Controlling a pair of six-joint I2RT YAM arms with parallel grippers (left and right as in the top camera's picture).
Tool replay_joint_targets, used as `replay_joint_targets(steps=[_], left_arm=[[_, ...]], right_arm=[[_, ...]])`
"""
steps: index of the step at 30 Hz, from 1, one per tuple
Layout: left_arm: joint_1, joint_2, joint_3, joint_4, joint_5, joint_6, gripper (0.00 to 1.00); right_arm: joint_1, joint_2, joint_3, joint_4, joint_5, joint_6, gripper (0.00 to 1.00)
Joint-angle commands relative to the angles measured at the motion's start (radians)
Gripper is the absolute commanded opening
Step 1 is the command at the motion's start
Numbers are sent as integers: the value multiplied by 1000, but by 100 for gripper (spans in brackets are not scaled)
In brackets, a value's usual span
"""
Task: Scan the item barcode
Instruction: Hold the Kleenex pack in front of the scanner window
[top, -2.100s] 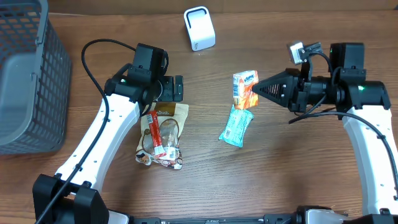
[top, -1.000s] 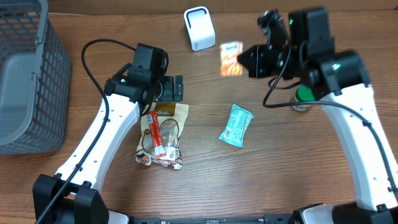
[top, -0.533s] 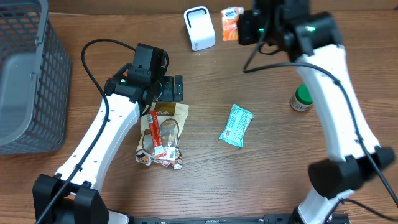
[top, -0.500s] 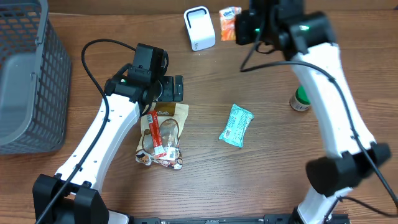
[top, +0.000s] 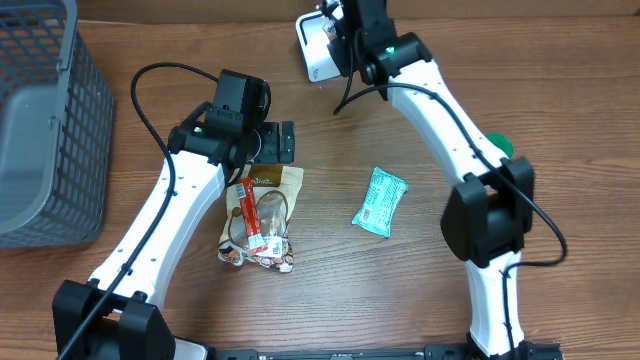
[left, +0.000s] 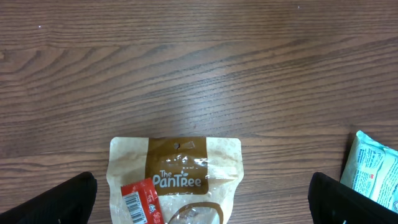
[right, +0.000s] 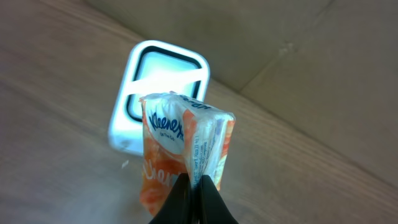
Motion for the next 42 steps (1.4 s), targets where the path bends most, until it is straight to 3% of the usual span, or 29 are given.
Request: replay_joint_targets(steps=[1,16,34,42], left_arm=[[-1,-8,12,-1,7,-10,100],[-1,-8,12,-1,7,-10,100],[-1,-8,12,-1,7,-11,100],[-1,-8,12,-1,7,-10,100]], right_arm=[[-2,53,18,75,84,-32,4],[2,126,17,358,150,-31,4],[32,216,10,407,171,-58,4],[56,216,11,419,212,-182,4]])
